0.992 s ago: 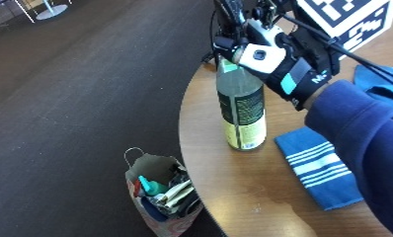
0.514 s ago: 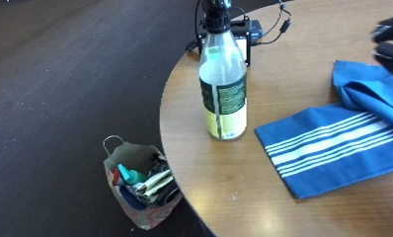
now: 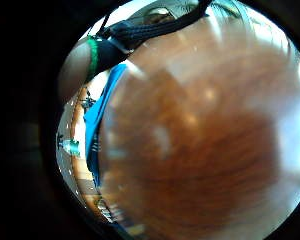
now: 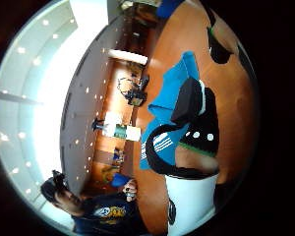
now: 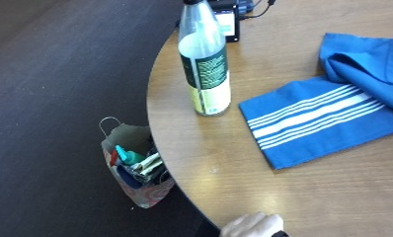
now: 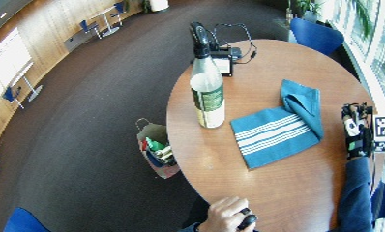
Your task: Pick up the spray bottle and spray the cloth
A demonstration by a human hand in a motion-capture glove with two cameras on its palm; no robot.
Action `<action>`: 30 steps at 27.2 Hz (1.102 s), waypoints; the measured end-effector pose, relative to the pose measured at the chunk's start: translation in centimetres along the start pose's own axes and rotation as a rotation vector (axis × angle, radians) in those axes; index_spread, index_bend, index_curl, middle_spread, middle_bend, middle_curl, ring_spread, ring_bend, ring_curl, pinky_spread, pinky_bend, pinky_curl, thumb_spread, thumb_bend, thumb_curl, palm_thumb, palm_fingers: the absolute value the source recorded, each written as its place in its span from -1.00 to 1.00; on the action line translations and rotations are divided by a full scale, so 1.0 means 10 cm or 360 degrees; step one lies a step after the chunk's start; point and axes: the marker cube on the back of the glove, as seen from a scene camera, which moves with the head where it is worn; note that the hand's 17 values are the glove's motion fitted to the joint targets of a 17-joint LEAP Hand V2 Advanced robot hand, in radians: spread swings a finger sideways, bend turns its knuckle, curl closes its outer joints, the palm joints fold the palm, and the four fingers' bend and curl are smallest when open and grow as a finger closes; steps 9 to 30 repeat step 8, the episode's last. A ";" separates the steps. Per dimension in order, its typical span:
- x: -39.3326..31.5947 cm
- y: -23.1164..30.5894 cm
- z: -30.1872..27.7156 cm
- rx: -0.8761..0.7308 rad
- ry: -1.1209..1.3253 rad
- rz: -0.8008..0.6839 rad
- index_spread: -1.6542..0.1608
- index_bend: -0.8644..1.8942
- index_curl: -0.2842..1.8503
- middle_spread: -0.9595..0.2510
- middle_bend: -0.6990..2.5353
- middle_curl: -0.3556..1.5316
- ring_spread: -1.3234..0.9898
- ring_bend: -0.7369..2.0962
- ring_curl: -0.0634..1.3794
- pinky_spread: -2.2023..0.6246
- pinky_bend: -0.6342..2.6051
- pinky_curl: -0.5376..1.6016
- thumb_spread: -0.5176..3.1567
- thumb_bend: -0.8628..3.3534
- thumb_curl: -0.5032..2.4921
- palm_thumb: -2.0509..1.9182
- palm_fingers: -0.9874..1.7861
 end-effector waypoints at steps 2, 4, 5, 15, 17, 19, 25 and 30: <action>-0.09 -0.13 0.06 -0.0036 -0.0035 -0.0031 0.52 -0.20 -0.28 0.53 -0.45 -0.27 0.10 -0.34 -0.49 0.72 -0.51 -0.21 -0.04 -0.59 -0.33 0.43 0.29; -0.20 -0.21 0.15 -0.0086 -0.0066 -0.0060 0.53 -0.20 -0.29 0.53 -0.45 -0.27 0.10 -0.34 -0.49 0.72 -0.51 -0.21 -0.04 -0.59 -0.33 0.43 0.30; -0.25 -0.24 0.18 -0.0113 -0.0088 -0.0067 0.53 -0.20 -0.29 0.53 -0.45 -0.26 0.10 -0.34 -0.49 0.72 -0.51 -0.21 -0.03 -0.59 -0.33 0.43 0.30; -0.34 -0.29 0.23 -0.0164 -0.0149 -0.0076 0.53 -0.21 -0.29 0.53 -0.45 -0.26 0.10 -0.34 -0.49 0.72 -0.51 -0.22 -0.03 -0.59 -0.33 0.44 0.30; -0.34 -0.29 0.23 -0.0164 -0.0149 -0.0076 0.53 -0.21 -0.29 0.53 -0.45 -0.26 0.10 -0.34 -0.49 0.72 -0.51 -0.22 -0.03 -0.59 -0.33 0.44 0.30; -0.34 -0.29 0.23 -0.0164 -0.0149 -0.0076 0.53 -0.21 -0.29 0.53 -0.45 -0.26 0.10 -0.34 -0.49 0.72 -0.51 -0.22 -0.03 -0.59 -0.33 0.44 0.30; -0.34 -0.29 0.23 -0.0164 -0.0149 -0.0076 0.53 -0.21 -0.29 0.53 -0.45 -0.26 0.10 -0.34 -0.49 0.72 -0.51 -0.22 -0.03 -0.59 -0.33 0.44 0.30; -0.34 -0.29 0.23 -0.0164 -0.0149 -0.0076 0.53 -0.21 -0.29 0.53 -0.45 -0.26 0.10 -0.34 -0.49 0.72 -0.51 -0.22 -0.03 -0.59 -0.33 0.44 0.30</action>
